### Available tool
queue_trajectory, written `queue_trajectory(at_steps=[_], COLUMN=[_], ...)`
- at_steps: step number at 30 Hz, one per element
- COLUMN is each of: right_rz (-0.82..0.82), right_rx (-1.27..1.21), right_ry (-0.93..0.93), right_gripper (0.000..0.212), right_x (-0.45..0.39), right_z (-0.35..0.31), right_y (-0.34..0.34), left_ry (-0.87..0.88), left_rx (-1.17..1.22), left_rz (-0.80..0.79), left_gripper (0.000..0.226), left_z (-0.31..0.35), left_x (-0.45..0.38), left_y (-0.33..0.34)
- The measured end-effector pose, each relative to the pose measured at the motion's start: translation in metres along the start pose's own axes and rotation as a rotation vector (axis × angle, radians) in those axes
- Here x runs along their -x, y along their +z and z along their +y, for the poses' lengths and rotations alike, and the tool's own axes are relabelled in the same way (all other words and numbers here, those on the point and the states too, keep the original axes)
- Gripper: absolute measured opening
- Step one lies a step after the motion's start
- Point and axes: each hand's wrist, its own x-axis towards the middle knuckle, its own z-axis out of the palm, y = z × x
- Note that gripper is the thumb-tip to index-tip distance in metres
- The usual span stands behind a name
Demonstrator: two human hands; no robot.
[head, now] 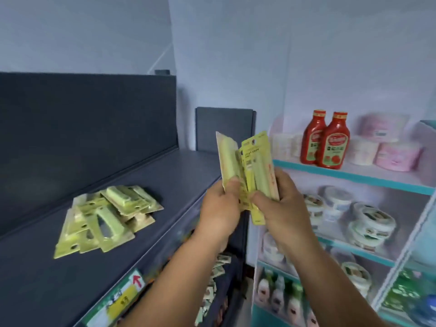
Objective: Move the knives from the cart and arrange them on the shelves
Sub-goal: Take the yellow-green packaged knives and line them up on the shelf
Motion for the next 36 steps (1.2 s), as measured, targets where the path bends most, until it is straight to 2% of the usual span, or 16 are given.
queue_trajectory(at_steps=[3, 7, 12, 16, 23, 29, 34, 36], right_rz=[-0.102, -0.252, -0.430, -0.516, -0.553, -0.558, -0.589, -0.635], right_rx=[-0.092, -0.189, -0.224, -0.212, -0.065, 0.136, 0.462, 0.602], right_ry=[-0.012, 0.039, 0.136, 0.213, 0.229, 0.228, 0.070, 0.036], right_gripper=[0.044, 0.041, 0.037, 0.036, 0.035, 0.024, 0.014, 0.017], right_x=[-0.030, -0.072, -0.120, -0.147, -0.184, -0.209, -0.223, -0.232], right_z=[0.002, 0.007, 0.020, 0.037, 0.070, 0.097, 0.116, 0.123], right_y=[0.040, 0.083, 0.121, 0.152, 0.188, 0.203, 0.212, 0.214], left_ry=[0.032, 0.118, 0.116, 0.088, -0.010, -0.031, -0.055, -0.093], left_rx=[-0.019, -0.104, -0.231, -0.334, -0.400, -0.418, -0.443, -0.437], left_rz=[0.161, 0.386, 0.536, 0.645, 0.688, 0.680, 0.682, 0.700], left_gripper=[0.027, 0.013, 0.065, 0.046, 0.048, 0.046, 0.049, 0.043], left_z=[0.006, 0.015, 0.013, 0.006, -0.006, -0.010, -0.017, -0.018], left_x=[-0.019, -0.049, -0.080, -0.088, -0.104, -0.116, -0.125, -0.129], left_y=[-0.034, -0.064, -0.089, -0.107, -0.129, -0.140, -0.148, -0.153])
